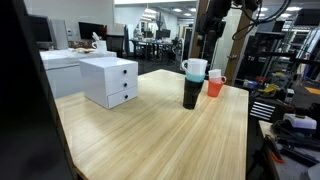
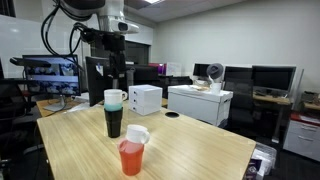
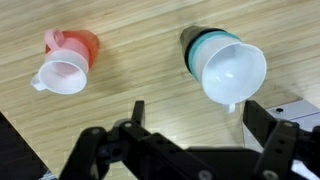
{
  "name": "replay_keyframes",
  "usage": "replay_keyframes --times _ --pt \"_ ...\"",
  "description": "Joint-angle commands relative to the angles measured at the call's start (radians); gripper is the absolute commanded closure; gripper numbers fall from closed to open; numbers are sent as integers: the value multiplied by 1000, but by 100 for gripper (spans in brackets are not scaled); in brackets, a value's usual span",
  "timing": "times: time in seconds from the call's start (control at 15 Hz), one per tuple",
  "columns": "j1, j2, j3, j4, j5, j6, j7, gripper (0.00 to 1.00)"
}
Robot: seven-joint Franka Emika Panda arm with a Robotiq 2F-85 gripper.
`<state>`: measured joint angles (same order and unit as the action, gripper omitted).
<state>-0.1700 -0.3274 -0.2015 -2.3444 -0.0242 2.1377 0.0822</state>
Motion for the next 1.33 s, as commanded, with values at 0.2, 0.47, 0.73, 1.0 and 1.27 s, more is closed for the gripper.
replay_keyframes --times 0.2,0.47,0.73,1.0,1.27 --pt "-110 -8 -48 -12 -23 59 41 0" --pt "-153 28 -79 -20 -19 96 47 0" --pt "-170 79 -96 -24 -18 130 55 0" --pt "-174 131 -111 -21 -12 152 79 0" --pt "-177 170 -120 -17 -6 159 92 0"
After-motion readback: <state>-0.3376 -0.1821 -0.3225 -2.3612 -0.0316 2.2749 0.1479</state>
